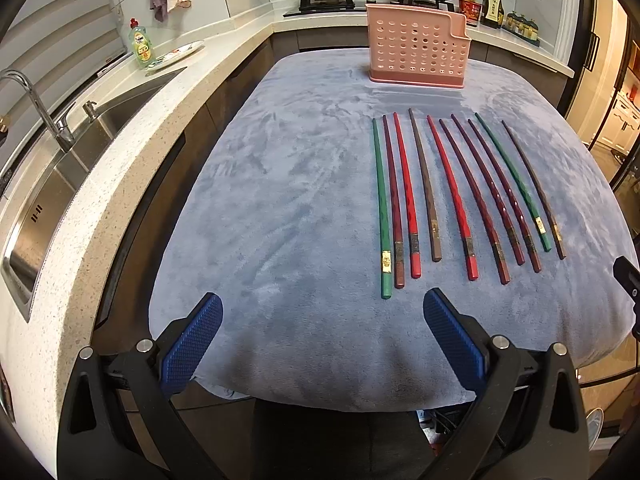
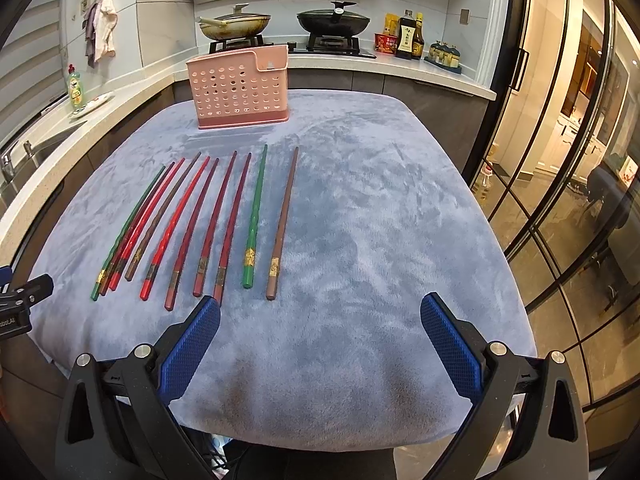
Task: Organize utensils
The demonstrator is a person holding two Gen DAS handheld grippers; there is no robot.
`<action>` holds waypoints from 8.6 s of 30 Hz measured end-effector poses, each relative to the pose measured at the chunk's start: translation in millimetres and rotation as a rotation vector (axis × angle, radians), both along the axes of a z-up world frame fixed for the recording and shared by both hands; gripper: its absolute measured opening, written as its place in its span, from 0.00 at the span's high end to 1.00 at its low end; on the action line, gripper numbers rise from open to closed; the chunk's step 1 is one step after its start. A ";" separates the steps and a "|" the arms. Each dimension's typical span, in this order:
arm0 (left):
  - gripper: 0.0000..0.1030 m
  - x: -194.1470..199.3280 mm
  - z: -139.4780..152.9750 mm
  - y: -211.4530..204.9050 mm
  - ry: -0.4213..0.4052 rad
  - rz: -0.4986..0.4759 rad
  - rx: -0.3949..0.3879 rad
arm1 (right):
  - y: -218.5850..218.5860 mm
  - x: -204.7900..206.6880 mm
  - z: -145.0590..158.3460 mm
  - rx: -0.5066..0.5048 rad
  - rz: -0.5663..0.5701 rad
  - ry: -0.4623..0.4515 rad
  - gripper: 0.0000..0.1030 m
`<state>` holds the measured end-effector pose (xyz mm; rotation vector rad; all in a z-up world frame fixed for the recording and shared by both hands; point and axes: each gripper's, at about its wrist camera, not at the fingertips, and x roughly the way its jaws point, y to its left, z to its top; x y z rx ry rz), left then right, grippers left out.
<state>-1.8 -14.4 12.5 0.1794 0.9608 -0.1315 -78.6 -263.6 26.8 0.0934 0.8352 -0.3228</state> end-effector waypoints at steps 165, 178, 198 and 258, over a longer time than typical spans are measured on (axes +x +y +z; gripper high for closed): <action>0.93 193.9 158.9 2.7 -0.293 -0.029 -0.311 | -88.6 158.9 161.9 0.177 0.042 -0.351 0.93; 0.93 244.7 263.4 -47.5 -0.573 -0.041 -0.456 | -82.9 254.6 237.0 0.242 0.100 -0.646 0.93; 0.93 334.2 173.1 -91.3 -0.436 -0.055 -0.406 | -85.9 361.5 150.1 0.290 0.069 -0.457 0.93; 0.36 48.0 -47.0 -10.8 -0.008 -0.054 -0.172 | 5.0 73.9 -46.8 0.183 0.149 0.002 0.60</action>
